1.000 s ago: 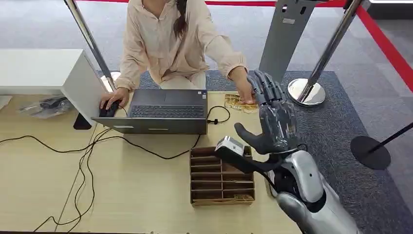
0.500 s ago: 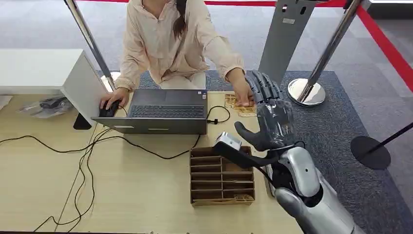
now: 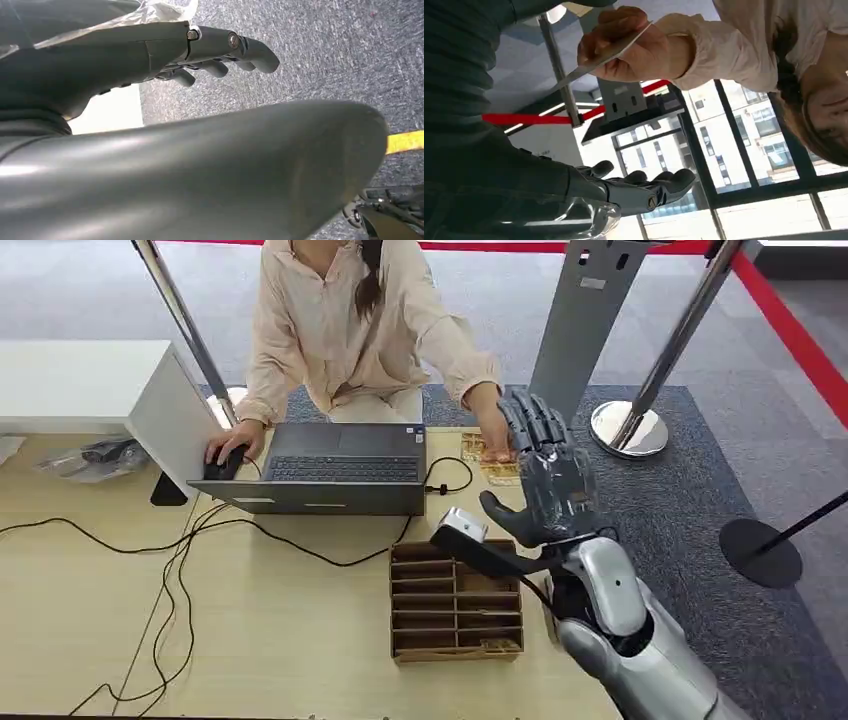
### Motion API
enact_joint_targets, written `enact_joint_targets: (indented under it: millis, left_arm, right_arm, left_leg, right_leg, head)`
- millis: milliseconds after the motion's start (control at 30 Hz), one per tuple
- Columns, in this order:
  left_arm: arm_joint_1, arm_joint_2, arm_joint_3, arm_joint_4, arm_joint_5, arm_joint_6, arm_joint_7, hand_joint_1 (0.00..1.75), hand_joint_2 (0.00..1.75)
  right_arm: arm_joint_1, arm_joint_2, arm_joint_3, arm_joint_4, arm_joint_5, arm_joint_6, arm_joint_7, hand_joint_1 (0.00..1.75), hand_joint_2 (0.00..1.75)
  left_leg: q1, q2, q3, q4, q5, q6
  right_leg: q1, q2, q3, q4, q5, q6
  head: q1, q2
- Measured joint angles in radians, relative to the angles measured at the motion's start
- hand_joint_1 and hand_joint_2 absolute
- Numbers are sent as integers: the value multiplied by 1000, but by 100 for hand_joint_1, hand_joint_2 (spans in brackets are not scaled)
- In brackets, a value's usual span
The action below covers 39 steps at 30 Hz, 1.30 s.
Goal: Pass the card to the sensor for recognition and then transmit it.
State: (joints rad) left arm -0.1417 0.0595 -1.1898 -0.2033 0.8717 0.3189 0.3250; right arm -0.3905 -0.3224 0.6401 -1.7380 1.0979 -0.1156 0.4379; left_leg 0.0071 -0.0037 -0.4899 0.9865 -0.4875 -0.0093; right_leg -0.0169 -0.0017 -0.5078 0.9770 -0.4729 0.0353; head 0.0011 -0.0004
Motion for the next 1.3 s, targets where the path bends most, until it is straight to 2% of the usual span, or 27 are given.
enact_joint_targets:
  millis: [167, 200, 233, 267, 300, 333, 367, 400, 433, 500, 1300]
  left_arm:
    - [0, 0, 0, 0, -1, -3, -5, 0, 0]
    - [0, 0, 0, 0, -1, -3, -5, 0, 0]
    - [0, 0, 0, 0, -1, -3, -5, 0, 0]
    - [0, 0, 0, 0, -1, -3, -6, 0, 0]
    - [0, 0, 0, 0, -1, -3, -6, 0, 0]
    - [0, 0, 0, 0, -1, -3, -6, 0, 0]
    - [0, 0, 0, 0, 0, -3, -7, 0, 0]
    - [0, 0, 0, 0, 0, -3, -7, 0, 0]
    - [0, 0, 0, 0, 0, -3, -7, 0, 0]
    - [0, 0, 0, 0, 0, -3, -7, 0, 0]
    - [0, 0, 0, 0, 2, -3, -9, 0, 0]
  right_arm:
    - [-1, 3, 6, 21, 4, 0, 0, 0, 175]
    - [-2, 3, 7, 25, 6, 0, 0, 14, 175]
    - [-1, 4, 8, 30, 7, 0, 0, 38, 175]
    - [-2, 4, 9, 33, 8, 0, 0, 38, 175]
    - [-2, 5, 10, 37, 9, 0, 0, 82, 175]
    - [-2, 5, 11, 40, 9, -1, 0, 134, 175]
    - [-2, 5, 13, 43, 9, -1, 0, 140, 175]
    - [-2, 5, 14, 46, 9, -1, 1, 162, 175]
    - [-2, 5, 14, 48, 9, -1, 1, 168, 175]
    - [-2, 5, 14, 55, 10, -2, 3, 175, 175]
    - [-5, 7, 15, 89, 10, -5, 9, 175, 175]
  left_leg:
    - [0, 0, 0, 0, 0, 0]
    - [0, 0, 0, 0, 0, 0]
    - [0, 0, 0, 0, 0, 0]
    - [0, 0, 0, 0, 0, 0]
    - [0, 0, 0, 0, 0, 0]
    - [0, 0, 0, 0, 0, 0]
    - [0, 0, 0, 0, 0, 0]
    - [0, 0, 0, 0, 0, 0]
    - [0, 0, 0, 0, 0, 0]
    - [0, 0, 0, 0, 0, 0]
    - [0, 0, 0, 0, 0, 0]
  right_leg:
    - [0, 0, 0, 0, 0, 0]
    - [0, 0, 0, 0, 0, 0]
    - [0, 0, 0, 0, 0, 0]
    - [0, 0, 0, 0, 0, 0]
    - [0, 0, 0, 0, 0, 0]
    - [0, 0, 0, 0, 0, 0]
    - [0, 0, 0, 0, 0, 0]
    - [0, 0, 0, 0, 0, 0]
    - [0, 0, 0, 0, 0, 0]
    - [0, 0, 0, 0, 0, 0]
    - [0, 0, 0, 0, 0, 0]
  head:
    - [0, 0]
    - [0, 0]
    - [0, 0]
    - [0, 0]
    - [0, 0]
    - [0, 0]
    - [0, 0]
    - [0, 0]
    - [0, 0]
    - [0, 0]
    - [0, 0]
